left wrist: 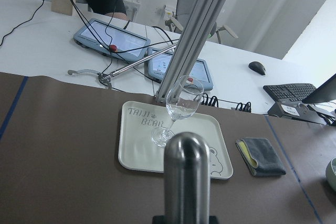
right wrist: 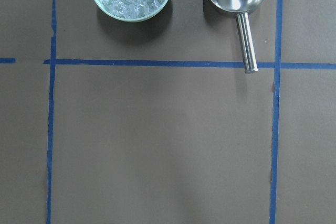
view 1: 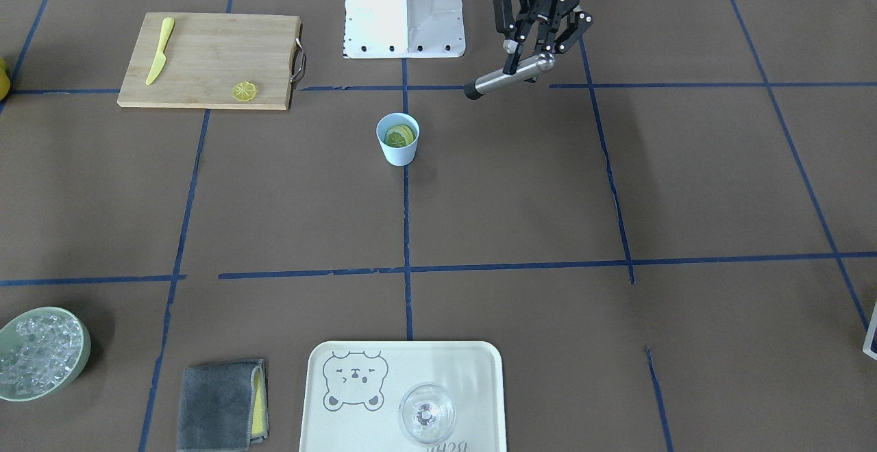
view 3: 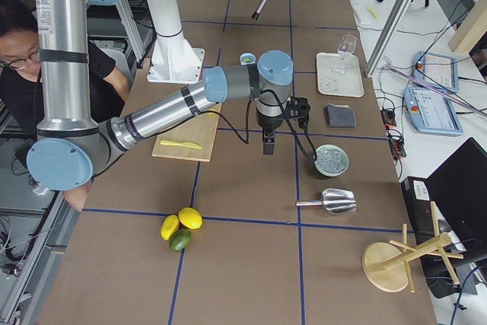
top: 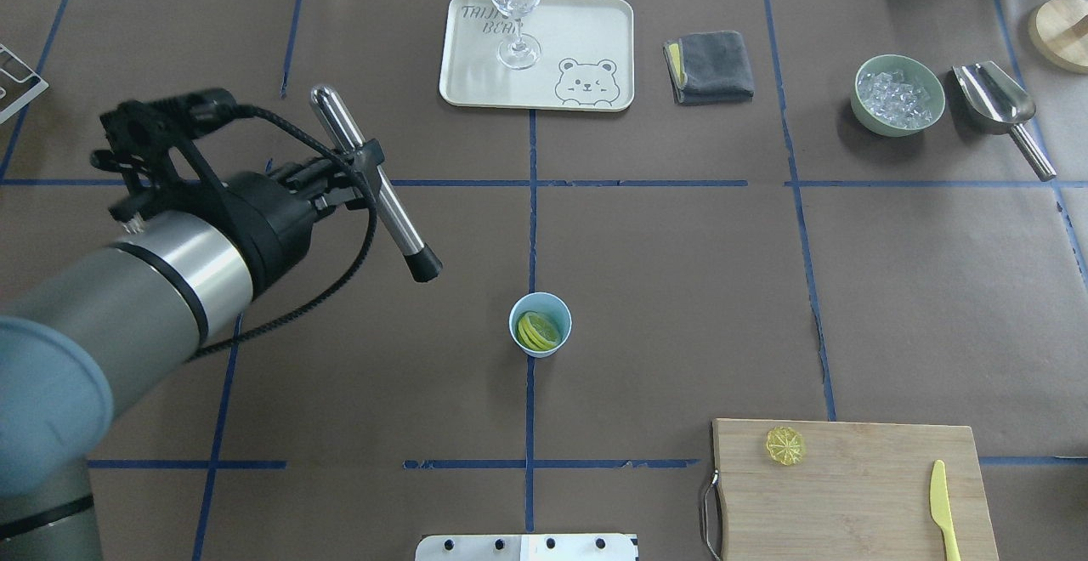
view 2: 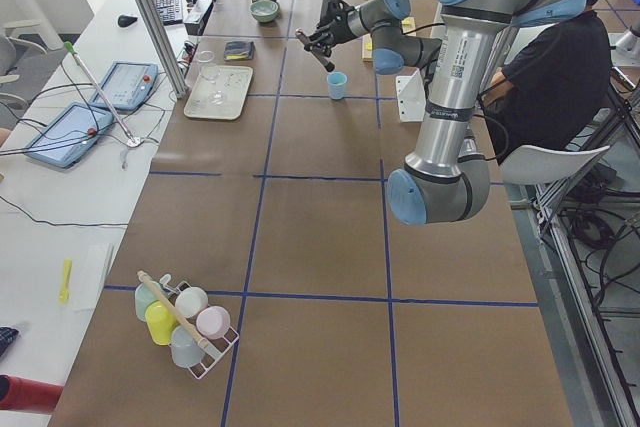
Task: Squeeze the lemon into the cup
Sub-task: 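Lift the muddler with the left gripper and carry it over the cup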
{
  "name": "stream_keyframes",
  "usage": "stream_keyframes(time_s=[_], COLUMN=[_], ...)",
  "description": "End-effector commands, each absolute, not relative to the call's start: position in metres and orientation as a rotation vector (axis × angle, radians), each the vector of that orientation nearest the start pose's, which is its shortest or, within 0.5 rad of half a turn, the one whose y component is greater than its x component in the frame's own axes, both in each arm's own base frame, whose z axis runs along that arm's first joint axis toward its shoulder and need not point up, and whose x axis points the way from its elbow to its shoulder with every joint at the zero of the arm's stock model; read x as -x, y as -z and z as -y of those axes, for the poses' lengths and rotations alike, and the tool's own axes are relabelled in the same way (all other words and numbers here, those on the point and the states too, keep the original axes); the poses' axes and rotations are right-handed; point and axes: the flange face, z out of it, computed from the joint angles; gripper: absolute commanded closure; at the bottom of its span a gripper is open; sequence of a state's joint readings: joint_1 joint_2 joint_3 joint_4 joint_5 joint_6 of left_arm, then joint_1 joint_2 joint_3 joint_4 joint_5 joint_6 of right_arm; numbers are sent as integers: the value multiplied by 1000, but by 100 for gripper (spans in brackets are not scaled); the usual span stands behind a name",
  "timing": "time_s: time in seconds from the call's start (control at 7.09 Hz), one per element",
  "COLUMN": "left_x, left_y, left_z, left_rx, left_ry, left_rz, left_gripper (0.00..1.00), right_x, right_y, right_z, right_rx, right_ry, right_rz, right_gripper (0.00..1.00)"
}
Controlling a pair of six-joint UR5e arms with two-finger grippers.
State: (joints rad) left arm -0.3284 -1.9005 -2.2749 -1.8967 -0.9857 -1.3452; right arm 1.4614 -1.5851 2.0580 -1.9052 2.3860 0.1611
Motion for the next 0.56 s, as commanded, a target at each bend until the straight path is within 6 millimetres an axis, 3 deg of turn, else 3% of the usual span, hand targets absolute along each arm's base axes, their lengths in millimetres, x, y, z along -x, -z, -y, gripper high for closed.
stream_keyframes(time_s=[0.0, 0.28, 0.42], left_x=[-424, -432, -441], left_y=[-131, -111, -115], left_z=[303, 295, 297], left_rx=[-834, -842, -877], left_ry=[548, 408, 376], left_rz=[-1157, -1209, -1247], left_gripper=[100, 100, 100], right_x=[-12, -12, -12], right_y=[-464, -466, -472], right_z=[454, 454, 455], right_rx=[-18, -13, 0], right_ry=[6, 3, -3], right_rz=[823, 824, 825], right_gripper=[0, 0, 0])
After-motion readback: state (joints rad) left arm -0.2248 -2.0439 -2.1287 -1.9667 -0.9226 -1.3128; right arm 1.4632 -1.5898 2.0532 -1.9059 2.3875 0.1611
